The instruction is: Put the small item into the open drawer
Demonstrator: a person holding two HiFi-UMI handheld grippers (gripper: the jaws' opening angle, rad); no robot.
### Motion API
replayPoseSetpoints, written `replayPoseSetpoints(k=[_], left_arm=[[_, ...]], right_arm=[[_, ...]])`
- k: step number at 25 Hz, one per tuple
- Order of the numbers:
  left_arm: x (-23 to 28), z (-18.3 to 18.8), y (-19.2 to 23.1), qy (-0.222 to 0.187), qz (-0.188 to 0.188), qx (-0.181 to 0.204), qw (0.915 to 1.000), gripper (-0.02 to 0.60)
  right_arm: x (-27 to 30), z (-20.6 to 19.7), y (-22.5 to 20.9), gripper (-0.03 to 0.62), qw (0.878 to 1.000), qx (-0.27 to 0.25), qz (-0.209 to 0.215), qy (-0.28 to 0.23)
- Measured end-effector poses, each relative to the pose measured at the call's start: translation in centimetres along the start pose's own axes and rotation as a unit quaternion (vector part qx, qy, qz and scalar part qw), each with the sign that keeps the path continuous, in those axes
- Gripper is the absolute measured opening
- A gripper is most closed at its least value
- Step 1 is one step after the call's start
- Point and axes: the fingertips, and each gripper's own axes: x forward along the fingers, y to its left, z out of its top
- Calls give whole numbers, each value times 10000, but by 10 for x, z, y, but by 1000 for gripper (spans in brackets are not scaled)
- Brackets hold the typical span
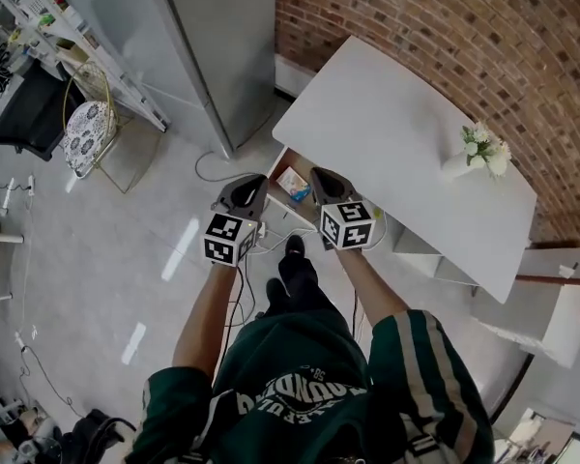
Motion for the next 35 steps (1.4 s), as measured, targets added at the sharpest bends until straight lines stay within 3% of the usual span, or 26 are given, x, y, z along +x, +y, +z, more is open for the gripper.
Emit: replayPoseSetpoints(k=[5, 12, 35], left_arm=[[-17, 44, -3, -432, 76, 357, 9984, 17], [-41, 82, -6, -826, 85, 587, 9948, 17], [-49, 73, -14, -768, 109, 534, 9956, 17]], right_arm=[[-28, 57, 17, 25, 9963, -589, 58, -626], [-57, 101, 42, 25, 9903, -710, 47, -1194], [-67, 97, 50, 25, 9902, -750, 76, -1175]])
